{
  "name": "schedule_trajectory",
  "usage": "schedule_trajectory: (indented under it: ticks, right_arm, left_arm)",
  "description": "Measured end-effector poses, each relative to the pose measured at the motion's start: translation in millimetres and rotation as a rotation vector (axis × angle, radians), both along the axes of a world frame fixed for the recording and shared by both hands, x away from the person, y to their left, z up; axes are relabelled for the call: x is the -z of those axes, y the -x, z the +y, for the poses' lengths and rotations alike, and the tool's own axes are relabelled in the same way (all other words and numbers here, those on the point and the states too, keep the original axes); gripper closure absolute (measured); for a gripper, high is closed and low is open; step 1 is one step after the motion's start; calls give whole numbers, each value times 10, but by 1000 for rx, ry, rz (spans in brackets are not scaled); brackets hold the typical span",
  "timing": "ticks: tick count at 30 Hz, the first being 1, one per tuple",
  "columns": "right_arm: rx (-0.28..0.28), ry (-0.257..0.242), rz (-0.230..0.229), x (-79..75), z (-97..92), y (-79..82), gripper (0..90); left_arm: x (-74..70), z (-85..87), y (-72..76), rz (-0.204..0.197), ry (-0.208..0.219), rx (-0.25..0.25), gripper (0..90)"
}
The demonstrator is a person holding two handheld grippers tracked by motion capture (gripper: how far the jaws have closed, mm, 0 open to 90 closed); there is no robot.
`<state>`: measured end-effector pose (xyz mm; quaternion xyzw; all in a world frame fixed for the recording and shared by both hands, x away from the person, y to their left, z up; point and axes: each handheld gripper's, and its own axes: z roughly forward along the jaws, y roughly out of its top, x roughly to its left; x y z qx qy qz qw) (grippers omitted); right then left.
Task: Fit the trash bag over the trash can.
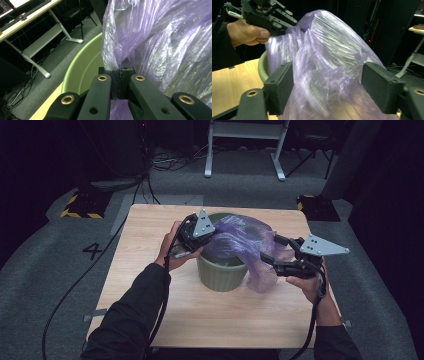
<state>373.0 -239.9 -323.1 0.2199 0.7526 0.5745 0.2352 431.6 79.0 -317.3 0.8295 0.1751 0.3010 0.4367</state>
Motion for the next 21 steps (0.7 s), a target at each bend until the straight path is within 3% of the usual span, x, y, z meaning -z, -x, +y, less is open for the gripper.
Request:
schedule_trajectory:
  ticks: [3,7,8,9,11,12,13,15,21]
  right_arm:
    - [-36,0,1,-4,21,27,226]
    - [-81,60,-7,16,96,52,198]
    - [-83,114,-14,47,155,65,268]
    - [-83,114,-14,47,155,65,268]
    - [-86,136,-19,81,163,54,583]
    - [-86,136,-19,81,163,54,583]
    - [-68,165,-21,99,174,35,745]
    - [-55,185,-27,117,198,11,831]
    - [11,217,-59,104,253,-32,895]
  left_arm:
    - [38,15,-43,8,-7,-17,892]
    - [52,33,-59,16,11,-17,889]
    - [53,41,-64,26,27,-17,881]
    - [53,41,-64,26,27,-17,875]
    - [53,41,-50,30,28,-10,864]
    - [53,41,-50,30,28,-10,857]
    - [54,46,-47,32,30,-2,854]
    - [65,57,-41,36,43,8,844]
    - [107,96,-58,44,37,20,748]
